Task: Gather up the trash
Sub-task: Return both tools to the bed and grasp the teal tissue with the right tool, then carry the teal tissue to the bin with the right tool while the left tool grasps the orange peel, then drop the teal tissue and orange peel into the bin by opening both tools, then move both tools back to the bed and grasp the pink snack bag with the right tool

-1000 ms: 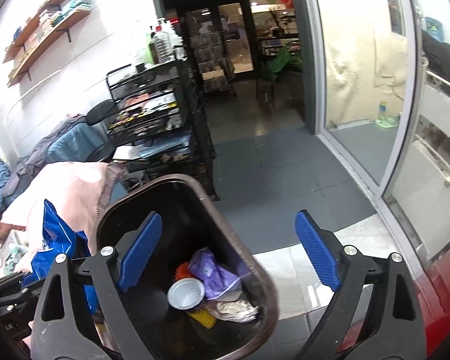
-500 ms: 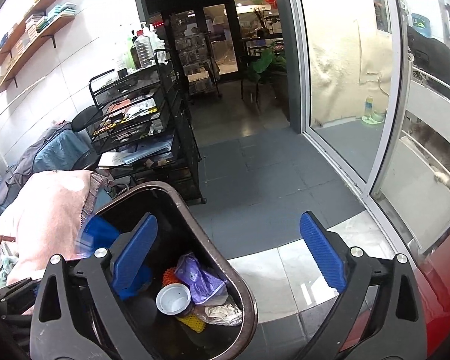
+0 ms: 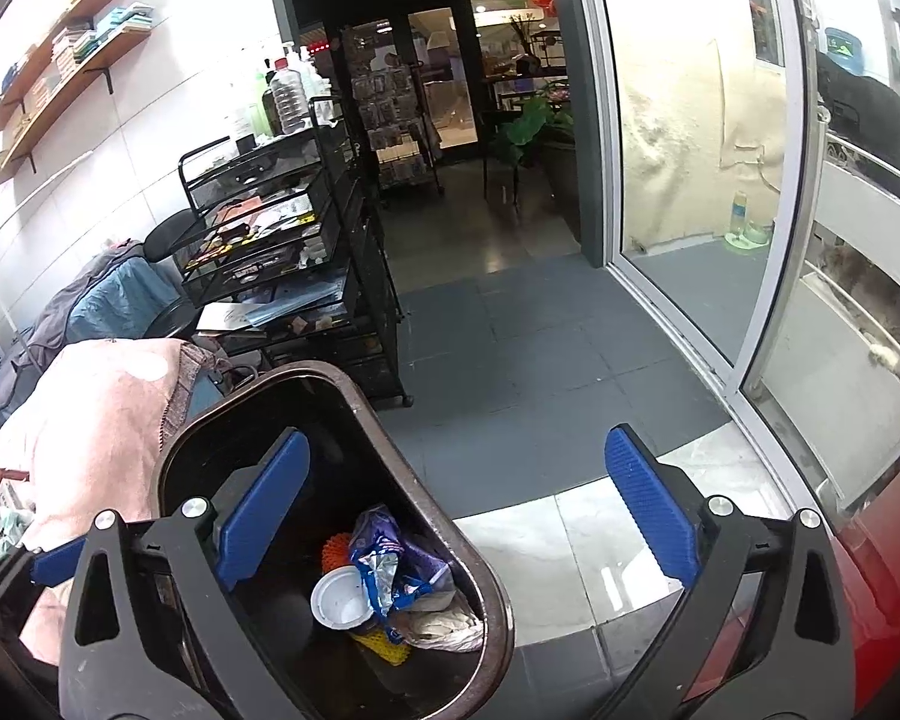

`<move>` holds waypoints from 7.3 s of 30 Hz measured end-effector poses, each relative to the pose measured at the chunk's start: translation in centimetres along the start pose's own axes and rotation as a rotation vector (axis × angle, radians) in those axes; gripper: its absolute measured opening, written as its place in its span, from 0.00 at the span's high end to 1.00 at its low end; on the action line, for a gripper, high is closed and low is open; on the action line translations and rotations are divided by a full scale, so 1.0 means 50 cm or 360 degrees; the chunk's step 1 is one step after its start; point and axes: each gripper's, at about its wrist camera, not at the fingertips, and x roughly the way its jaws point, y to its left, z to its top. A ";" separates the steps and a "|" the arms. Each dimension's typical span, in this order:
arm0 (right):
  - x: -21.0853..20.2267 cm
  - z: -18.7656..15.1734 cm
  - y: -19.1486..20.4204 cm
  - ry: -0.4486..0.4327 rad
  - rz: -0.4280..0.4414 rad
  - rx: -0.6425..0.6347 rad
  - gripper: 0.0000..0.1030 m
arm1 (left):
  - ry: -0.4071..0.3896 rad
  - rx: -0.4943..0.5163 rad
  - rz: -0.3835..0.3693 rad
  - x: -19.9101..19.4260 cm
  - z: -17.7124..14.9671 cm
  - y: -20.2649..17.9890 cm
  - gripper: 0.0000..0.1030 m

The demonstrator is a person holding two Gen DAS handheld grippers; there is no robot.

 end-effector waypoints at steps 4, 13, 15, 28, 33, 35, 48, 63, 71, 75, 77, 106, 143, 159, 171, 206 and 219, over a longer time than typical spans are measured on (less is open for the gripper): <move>0.000 -0.005 0.008 0.0008 0.0055 -0.0026 0.05 | -0.0095 -0.0018 0.0010 -0.042 -0.004 0.001 0.06; -0.010 -0.022 0.053 -0.0006 0.0194 -0.0119 0.05 | -0.0298 -0.0015 0.0145 -0.149 -0.031 0.019 0.05; -0.015 -0.027 0.064 -0.0014 0.0222 -0.0137 0.05 | -0.0332 -0.0036 0.0181 -0.170 -0.037 0.033 0.05; -0.076 -0.065 0.192 -0.0086 0.0483 -0.0399 0.05 | -0.0397 -0.0122 0.0505 -0.248 -0.093 0.121 0.05; -0.100 -0.083 0.271 -0.0031 0.0639 -0.0513 0.05 | -0.0381 -0.0259 0.0576 -0.285 -0.138 0.182 0.05; -0.105 -0.090 0.299 0.0012 0.0687 -0.0554 0.05 | -0.0374 -0.0308 0.0612 -0.304 -0.158 0.208 0.05; -0.124 -0.157 0.507 0.0261 0.0962 -0.0921 0.05 | -0.0256 -0.0606 0.0740 -0.389 -0.286 0.371 0.05; -0.033 -0.217 0.729 0.0494 0.0927 -0.1407 0.40 | -0.0013 -0.0638 0.0612 -0.325 -0.271 0.444 0.05; -0.020 -0.222 0.734 0.0536 0.0952 -0.1379 0.79 | 0.0226 -0.0425 0.0735 -0.256 -0.229 0.461 0.23; -0.030 -0.211 0.712 0.0539 0.0995 -0.1294 0.79 | 0.0344 -0.0372 0.0719 -0.220 -0.223 0.478 0.48; -0.036 -0.206 0.701 0.0541 0.1012 -0.1264 0.79 | 0.0357 -0.0374 0.0679 -0.216 -0.226 0.481 0.62; -0.116 -0.152 0.524 0.0355 0.1117 -0.0862 0.79 | -0.0289 -0.0624 0.0664 -0.411 -0.249 0.406 0.95; 0.109 -0.136 0.146 0.0591 0.0438 -0.0257 0.43 | -0.0235 -0.0121 0.0099 -0.162 -0.036 0.130 0.95; 0.039 -0.061 0.082 0.0254 0.0272 -0.0091 0.27 | -0.0108 -0.0050 0.0050 -0.089 -0.024 0.079 0.95; 0.012 -0.016 0.039 0.0160 0.0215 0.0000 0.24 | 0.0057 0.0056 0.0039 0.010 -0.003 0.028 0.95; 0.012 -0.028 0.051 0.0149 0.0330 -0.0020 0.09 | -0.0222 0.0156 0.0249 -0.103 -0.028 0.016 0.05; -0.031 -0.057 0.155 0.0071 0.0487 -0.0218 0.09 | -0.0370 0.0004 0.0501 -0.218 -0.075 0.103 0.05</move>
